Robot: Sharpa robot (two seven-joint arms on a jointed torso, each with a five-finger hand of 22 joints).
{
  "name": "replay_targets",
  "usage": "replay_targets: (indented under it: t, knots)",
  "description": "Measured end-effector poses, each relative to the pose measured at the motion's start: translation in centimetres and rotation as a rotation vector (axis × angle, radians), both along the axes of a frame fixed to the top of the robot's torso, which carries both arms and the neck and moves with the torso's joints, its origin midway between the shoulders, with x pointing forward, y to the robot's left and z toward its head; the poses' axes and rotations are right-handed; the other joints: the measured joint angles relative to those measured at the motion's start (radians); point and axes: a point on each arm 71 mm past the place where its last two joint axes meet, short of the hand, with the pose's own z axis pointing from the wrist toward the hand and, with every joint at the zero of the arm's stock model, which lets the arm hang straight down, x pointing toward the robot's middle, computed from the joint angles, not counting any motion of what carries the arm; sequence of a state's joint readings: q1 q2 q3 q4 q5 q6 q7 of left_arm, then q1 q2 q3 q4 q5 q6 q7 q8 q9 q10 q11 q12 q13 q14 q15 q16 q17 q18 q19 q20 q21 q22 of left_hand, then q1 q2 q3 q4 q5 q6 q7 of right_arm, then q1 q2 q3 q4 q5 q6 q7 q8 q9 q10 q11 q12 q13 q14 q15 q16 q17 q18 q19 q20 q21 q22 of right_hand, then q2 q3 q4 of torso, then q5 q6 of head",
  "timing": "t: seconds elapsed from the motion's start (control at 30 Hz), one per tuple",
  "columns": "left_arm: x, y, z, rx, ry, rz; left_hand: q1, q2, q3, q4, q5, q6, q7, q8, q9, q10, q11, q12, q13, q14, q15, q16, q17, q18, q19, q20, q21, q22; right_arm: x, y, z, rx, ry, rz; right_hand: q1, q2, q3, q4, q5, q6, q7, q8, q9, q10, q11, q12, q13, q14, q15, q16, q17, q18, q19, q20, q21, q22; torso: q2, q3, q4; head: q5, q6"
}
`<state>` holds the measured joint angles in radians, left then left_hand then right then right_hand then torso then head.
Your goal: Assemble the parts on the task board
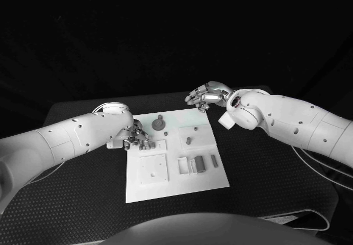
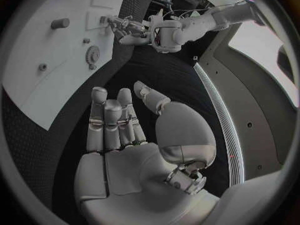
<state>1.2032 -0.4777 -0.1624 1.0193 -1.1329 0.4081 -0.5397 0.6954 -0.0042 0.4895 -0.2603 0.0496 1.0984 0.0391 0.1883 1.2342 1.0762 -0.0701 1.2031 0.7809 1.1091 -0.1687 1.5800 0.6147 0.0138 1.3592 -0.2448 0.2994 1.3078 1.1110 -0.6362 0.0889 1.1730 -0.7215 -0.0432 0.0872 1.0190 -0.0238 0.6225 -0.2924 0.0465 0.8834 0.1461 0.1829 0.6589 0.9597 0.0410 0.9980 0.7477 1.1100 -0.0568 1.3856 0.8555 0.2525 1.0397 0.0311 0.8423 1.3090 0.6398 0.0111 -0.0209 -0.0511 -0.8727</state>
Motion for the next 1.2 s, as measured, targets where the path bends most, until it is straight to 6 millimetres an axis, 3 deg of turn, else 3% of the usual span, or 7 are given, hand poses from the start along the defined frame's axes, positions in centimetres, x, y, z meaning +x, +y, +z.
replay_targets:
  t: [0.93, 1.2]
  knots:
    - [-0.1, 1.4, -0.1, -0.018, -0.013, 0.030, -0.029, -0.012, -0.019, 0.013, 0.000, 0.002, -0.002, -0.005, 0.000, 0.000, 0.000, 0.000, 0.001, -0.006, -0.001, 0.000, 0.003, 0.000, -0.003, -0.003, 0.000, 0.000, 0.0, -0.1, 0.0, -0.001, 0.000, -0.001, 0.000, 0.000, 0.000, 0.000, 0.000, -0.002, 0.000, 0.000, 0.000, 0.000, 0.000, 0.000, 0.000, 0.000, 0.000, 0.000, -0.001, -0.005, 0.000, 0.000, 0.000, 0.000, 0.000, 0.0006, 0.0003, -0.002, 0.000]
    - [-0.2, 1.5, -0.1, -0.026, -0.007, 0.037, -0.002, -0.004, -0.012, -0.018, 0.000, 0.004, -0.004, -0.012, 0.001, 0.000, 0.000, -0.004, 0.001, -0.004, -0.003, -0.004, 0.004, 0.000, -0.003, -0.003, 0.000, 0.000, 0.0, -0.1, 0.0, -0.001, 0.000, -0.002, 0.000, 0.000, 0.000, 0.000, 0.000, 0.001, 0.003, 0.000, 0.000, 0.000, 0.000, 0.000, -0.001, 0.000, 0.000, 0.000, -0.001, -0.006, 0.000, 0.000, 0.000, 0.000, 0.000, 0.0010, 0.0001, -0.002, 0.000]
